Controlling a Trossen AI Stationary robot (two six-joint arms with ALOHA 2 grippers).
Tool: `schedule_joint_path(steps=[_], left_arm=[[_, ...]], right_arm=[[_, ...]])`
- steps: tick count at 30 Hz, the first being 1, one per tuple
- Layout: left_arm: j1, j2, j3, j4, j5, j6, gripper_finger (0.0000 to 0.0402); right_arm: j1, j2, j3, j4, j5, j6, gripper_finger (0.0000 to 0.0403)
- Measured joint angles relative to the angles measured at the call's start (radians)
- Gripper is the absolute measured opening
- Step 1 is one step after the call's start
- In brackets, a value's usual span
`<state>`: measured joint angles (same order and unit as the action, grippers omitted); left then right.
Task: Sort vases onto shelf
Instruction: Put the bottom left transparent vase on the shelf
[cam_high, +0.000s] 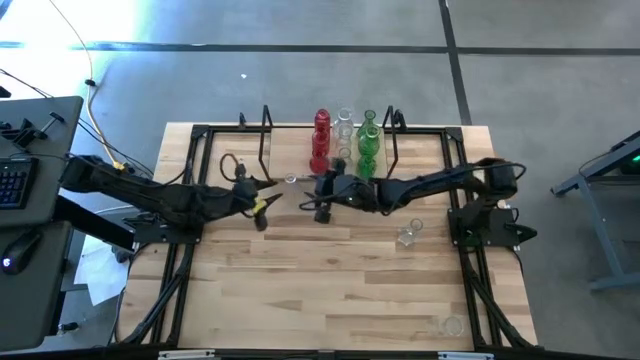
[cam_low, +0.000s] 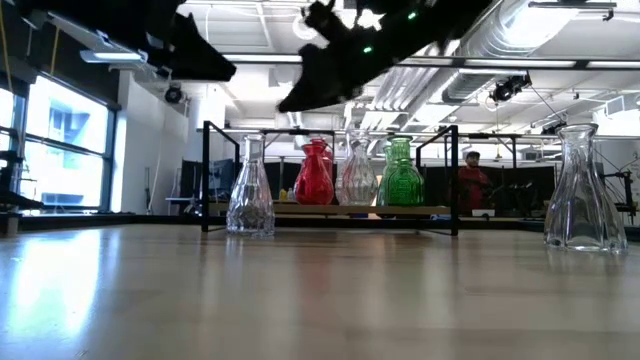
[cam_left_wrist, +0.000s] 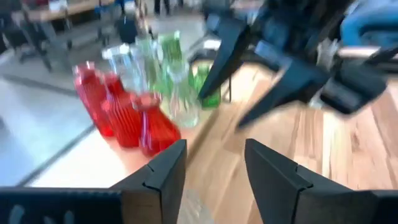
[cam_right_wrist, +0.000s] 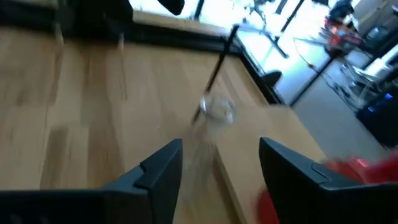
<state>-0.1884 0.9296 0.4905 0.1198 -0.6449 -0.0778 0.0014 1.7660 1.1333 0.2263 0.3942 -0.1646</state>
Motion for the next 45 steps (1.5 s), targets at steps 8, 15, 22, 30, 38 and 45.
schedule_joint_path(steps=[8,15,22,30,38,45], left_arm=[[-0.035,0.218,0.11,-0.173,-0.092,-0.217,0.0186],[-0.031,0.386,0.163,-0.198,-0.112,-0.363,0.0203],[0.031,0.452,0.188,-0.197,-0.153,-0.455,0.023],[0.117,0.462,0.187,-0.177,-0.11,-0.464,0.0239],[0.173,0.462,0.187,-0.117,-0.037,-0.378,0.0239],[0.219,0.462,0.187,-0.088,0.04,-0.327,0.0207]], right_arm=[[0.103,-0.16,-0.17,-0.099,0.051,0.093,0.0088],[0.201,-0.226,-0.371,0.124,0.09,0.165,0.0004],[0.253,-0.241,-0.396,0.155,0.174,0.168,0.0021],[0.261,-0.241,-0.395,0.161,0.175,0.167,0.0023],[0.261,-0.241,-0.394,0.167,0.177,0.166,0.0023],[0.261,-0.241,-0.394,0.167,0.176,0.166,0.0023]])
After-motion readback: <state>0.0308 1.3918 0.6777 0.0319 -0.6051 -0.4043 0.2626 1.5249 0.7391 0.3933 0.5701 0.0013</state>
